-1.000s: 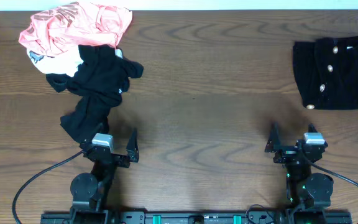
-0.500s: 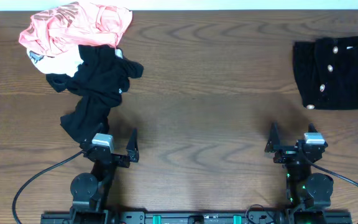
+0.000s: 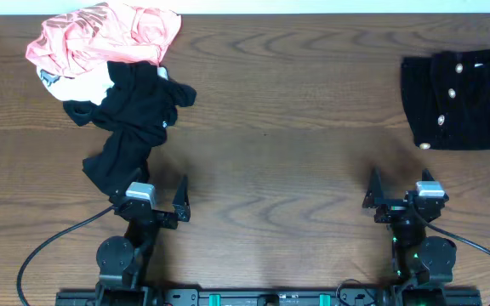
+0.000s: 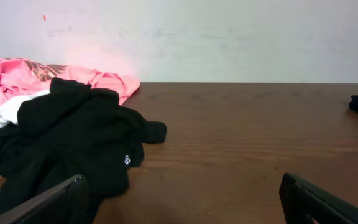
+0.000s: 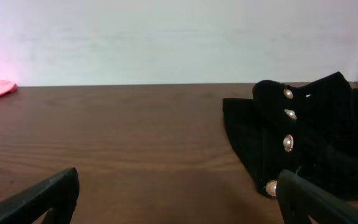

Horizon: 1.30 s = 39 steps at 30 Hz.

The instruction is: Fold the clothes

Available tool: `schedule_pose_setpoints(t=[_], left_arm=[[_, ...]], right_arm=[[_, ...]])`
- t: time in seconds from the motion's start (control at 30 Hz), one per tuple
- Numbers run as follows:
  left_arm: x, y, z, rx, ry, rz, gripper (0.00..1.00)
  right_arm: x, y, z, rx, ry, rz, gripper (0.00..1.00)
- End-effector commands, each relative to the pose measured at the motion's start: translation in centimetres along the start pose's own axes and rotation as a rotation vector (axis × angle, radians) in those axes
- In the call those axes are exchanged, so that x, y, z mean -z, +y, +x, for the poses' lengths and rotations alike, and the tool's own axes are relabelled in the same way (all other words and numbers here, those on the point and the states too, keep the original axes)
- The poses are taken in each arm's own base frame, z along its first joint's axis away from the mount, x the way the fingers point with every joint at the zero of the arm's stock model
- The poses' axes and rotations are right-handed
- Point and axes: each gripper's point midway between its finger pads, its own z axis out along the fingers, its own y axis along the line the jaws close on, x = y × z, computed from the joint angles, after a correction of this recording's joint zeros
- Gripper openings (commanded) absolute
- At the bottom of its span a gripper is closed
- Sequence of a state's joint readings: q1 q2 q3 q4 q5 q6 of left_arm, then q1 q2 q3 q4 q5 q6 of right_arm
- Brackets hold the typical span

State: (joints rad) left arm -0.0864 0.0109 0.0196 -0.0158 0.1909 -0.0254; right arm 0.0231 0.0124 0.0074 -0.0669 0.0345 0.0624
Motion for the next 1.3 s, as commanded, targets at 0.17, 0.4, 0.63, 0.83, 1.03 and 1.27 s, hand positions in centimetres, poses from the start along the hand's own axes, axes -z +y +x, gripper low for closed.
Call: schedule_pose_setpoints(t=[0.17, 0.4, 0.63, 0.83, 1.03, 1.27], left_arm=[[-0.1, 0.2, 1.5, -0.003, 0.044, -0.005, 0.98], [-0.1, 0.2, 1.5, -0.003, 0.044, -0.005, 0.98], [-0.1, 0.2, 1.4, -0.004, 0.041, -0.006, 0.98], [0.0, -0.4, 0.5, 0.051, 0.009, 0.025, 0.98], [0.8, -2.2, -3.0, 0.056, -0.019, 0.11, 0.98], [-0.1, -2.4, -6.9, 0.065, 0.114, 0.094, 0.98]], right_arm=[[0.0, 0.1, 0.1, 0.016, 0.0, 0.0, 0.99], [0.0, 0.2, -0.7, 0.014, -0.033, -0.006, 0.99], [0.0, 0.2, -0.2, 0.015, -0.01, -0.004, 0.99], [0.2, 2.2, -1.8, -0.098, -0.069, -0.123, 0.99], [1.0, 4.2, -4.7, -0.089, -0.149, -0.243, 0.99], [0.8, 6.2, -7.7, -0.107, -0.081, -0.347, 0.99]])
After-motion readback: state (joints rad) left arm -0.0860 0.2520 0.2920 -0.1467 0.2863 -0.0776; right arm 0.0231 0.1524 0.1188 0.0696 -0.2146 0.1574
